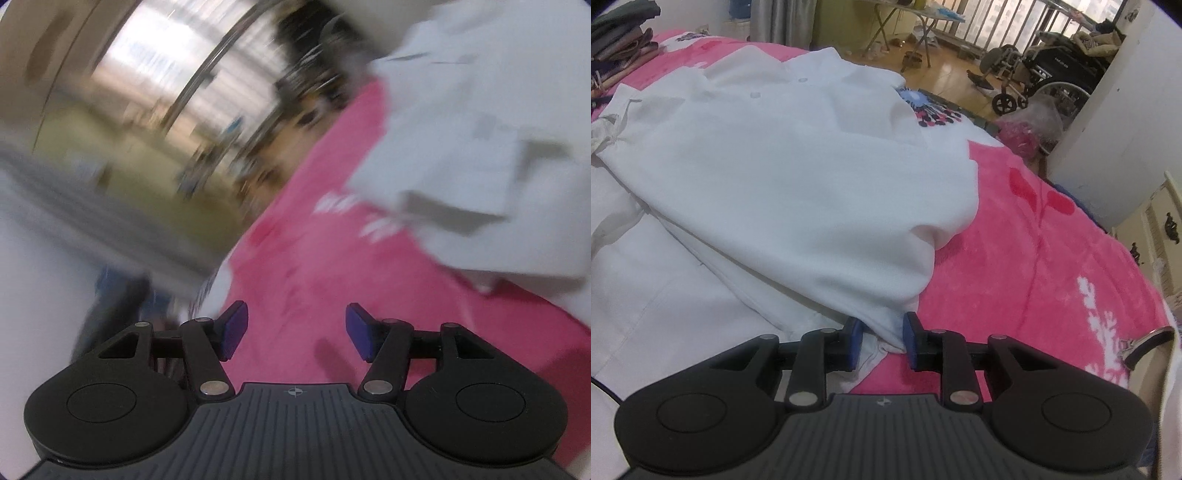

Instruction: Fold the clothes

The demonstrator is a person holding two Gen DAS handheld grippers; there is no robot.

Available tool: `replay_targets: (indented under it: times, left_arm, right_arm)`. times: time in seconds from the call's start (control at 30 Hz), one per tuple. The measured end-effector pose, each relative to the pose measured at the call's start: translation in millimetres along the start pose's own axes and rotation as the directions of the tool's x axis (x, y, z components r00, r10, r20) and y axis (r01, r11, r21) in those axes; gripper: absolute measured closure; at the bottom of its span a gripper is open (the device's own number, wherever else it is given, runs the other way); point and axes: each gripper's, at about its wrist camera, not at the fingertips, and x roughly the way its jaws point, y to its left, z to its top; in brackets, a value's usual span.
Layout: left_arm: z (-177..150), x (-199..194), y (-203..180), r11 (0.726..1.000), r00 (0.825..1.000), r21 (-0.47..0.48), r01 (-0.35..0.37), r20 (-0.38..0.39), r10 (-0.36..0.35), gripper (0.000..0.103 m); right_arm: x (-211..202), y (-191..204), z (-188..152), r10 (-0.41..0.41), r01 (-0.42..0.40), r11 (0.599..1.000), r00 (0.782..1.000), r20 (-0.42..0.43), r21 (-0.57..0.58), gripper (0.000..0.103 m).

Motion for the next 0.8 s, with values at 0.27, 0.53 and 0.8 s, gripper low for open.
replay_targets:
  times: [0.27,0.53,0.8]
  left_arm:
    - [28.2,-49.3,45.6,0.919,0.986,-0.368,0.14,0.133,-0.098,0.044]
    - [101.9,-65.0,-22.0,0.919,0.916,-0.153,0.362,0.24,-0.321,0.043]
    - [247.5,-33.8,-72.7,0.708,0.716,-0.118,0.697,0.165,-0.678,0.031]
  right_arm:
    - [-39.9,-7.1,-2.2,0.002,-0.002,1.0,1.0,0.023,-0.009,0.07]
    - [-81.9,-58.4,-5.0,0.071,-0.099,0.942,0.993,0.096,0.321,0.07]
    - [-41.6,-99.0,-20.7,0.221,-0.301,0.805,0.952,0.212,0.511,0.048]
